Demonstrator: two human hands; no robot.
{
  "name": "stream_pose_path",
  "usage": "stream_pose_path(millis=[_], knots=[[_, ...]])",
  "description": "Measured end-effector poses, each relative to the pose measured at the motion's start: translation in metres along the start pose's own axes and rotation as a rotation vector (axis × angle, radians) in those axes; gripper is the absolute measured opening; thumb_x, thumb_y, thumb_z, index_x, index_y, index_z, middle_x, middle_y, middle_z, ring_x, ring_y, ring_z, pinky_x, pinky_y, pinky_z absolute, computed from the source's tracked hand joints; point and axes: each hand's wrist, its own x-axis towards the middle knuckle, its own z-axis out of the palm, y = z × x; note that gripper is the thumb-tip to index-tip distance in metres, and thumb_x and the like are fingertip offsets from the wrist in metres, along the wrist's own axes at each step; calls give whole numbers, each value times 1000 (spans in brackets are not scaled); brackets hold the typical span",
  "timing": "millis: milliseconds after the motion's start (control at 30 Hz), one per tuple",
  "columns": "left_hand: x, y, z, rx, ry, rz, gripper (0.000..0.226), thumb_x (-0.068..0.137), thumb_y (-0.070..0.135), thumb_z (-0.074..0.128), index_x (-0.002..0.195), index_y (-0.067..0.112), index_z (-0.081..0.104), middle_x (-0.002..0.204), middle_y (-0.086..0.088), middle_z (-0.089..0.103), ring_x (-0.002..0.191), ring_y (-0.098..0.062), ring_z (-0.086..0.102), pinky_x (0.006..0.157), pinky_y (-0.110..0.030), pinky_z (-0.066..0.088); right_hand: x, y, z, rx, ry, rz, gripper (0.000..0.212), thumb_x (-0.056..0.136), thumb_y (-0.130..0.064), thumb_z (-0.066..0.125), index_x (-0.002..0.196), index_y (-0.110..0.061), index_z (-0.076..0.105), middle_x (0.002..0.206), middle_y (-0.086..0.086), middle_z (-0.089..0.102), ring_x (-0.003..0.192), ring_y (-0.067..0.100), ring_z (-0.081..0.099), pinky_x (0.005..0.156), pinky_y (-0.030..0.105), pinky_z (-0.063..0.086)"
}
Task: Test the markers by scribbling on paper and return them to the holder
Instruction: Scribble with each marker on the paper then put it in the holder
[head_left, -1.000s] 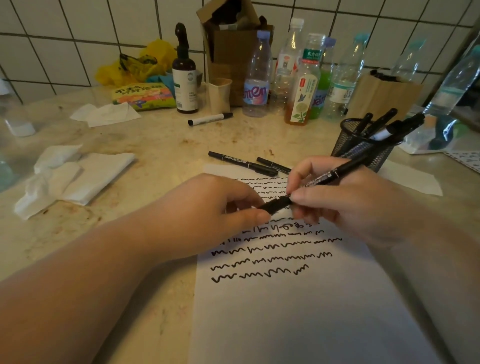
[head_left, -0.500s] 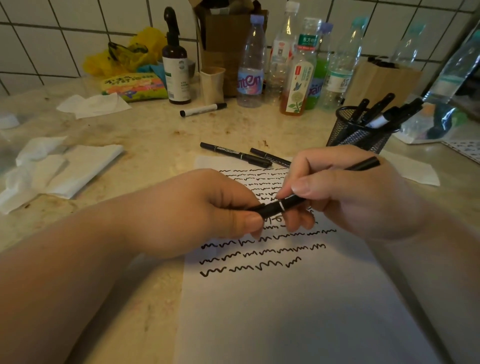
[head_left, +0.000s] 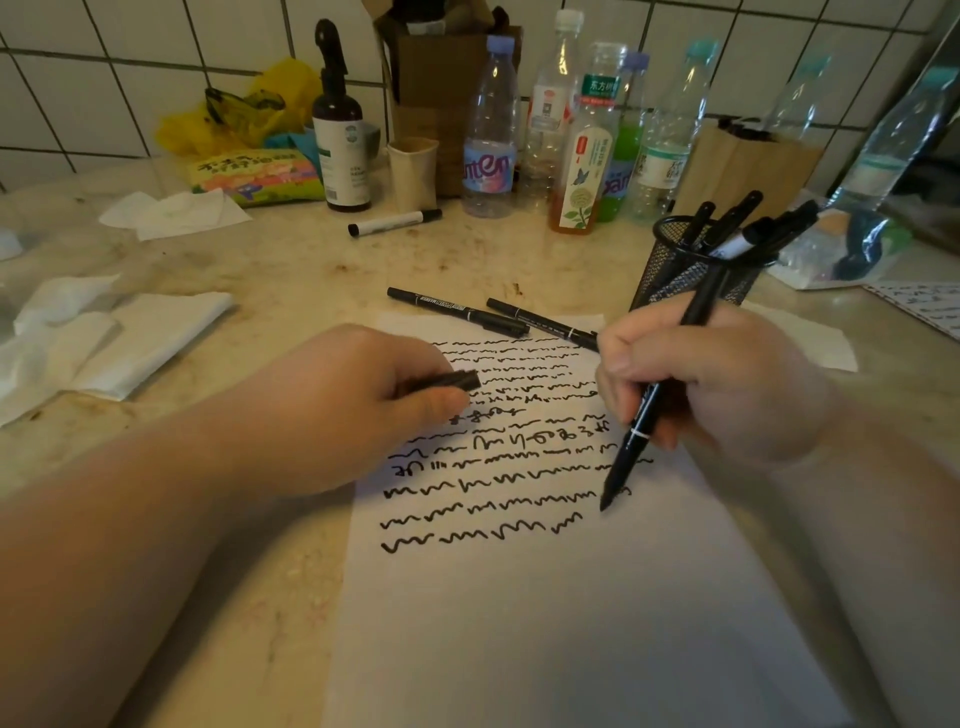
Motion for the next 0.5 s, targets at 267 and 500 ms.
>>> stream_pose_path(millis=[267, 500], knots=[[-1, -3, 0, 50, -38, -1, 26, 81, 60, 54, 97, 45, 68, 75, 11, 68, 65, -5, 59, 58, -23, 48, -1, -3, 6, -88, -43, 63, 28, 78, -16, 52, 52, -6, 60, 48, 5, 51, 44, 21, 45, 41, 23, 33], [0, -6, 1, 51, -22, 23, 24, 81, 59, 55, 96, 44, 68, 73, 11, 66, 71, -1, 57, 54, -21, 44, 0, -3, 5, -126, -66, 84, 28, 76, -16, 53, 52, -8, 62, 48, 5, 53, 43, 19, 46, 41, 21, 35]])
